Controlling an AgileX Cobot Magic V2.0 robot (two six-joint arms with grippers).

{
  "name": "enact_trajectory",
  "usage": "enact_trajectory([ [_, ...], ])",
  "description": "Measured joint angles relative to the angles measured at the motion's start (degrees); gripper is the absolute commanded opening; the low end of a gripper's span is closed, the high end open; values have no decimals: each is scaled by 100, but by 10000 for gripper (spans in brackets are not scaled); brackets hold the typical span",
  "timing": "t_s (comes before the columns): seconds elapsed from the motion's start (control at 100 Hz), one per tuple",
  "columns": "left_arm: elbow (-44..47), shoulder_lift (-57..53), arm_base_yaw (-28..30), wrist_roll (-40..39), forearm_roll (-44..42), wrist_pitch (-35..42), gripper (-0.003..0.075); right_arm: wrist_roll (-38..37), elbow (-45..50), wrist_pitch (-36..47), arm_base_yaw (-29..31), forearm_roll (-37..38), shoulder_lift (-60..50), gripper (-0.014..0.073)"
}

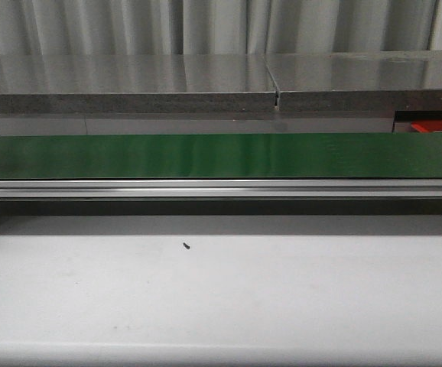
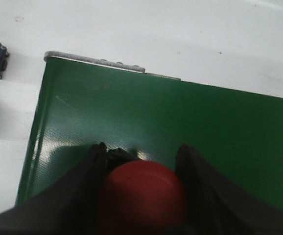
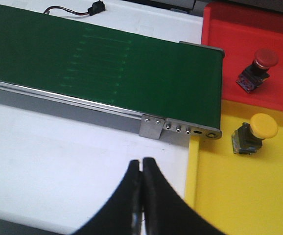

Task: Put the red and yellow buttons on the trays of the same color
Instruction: 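Grasp the red button with the left gripper and set it on the belt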

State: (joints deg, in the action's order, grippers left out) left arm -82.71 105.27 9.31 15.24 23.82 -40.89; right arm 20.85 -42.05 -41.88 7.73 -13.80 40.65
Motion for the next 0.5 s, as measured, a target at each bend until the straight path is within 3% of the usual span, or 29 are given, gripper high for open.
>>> enact_trajectory([
  [0.14,2,151,0,0,10,27,-9,0,0,0,0,0,0,-117],
  [0.21,2,151,-13,0,4,27,45,0,0,0,0,0,0,-117],
  [0.28,2,151,-13,3,28,14,162,0,0,0,0,0,0,-117],
  [0.4,2,151,-13,205,162,-101,489,0,0,0,0,0,0,-117],
  [0.5,2,151,-24,285,235,-139,680,0,0,0,0,0,0,-117],
])
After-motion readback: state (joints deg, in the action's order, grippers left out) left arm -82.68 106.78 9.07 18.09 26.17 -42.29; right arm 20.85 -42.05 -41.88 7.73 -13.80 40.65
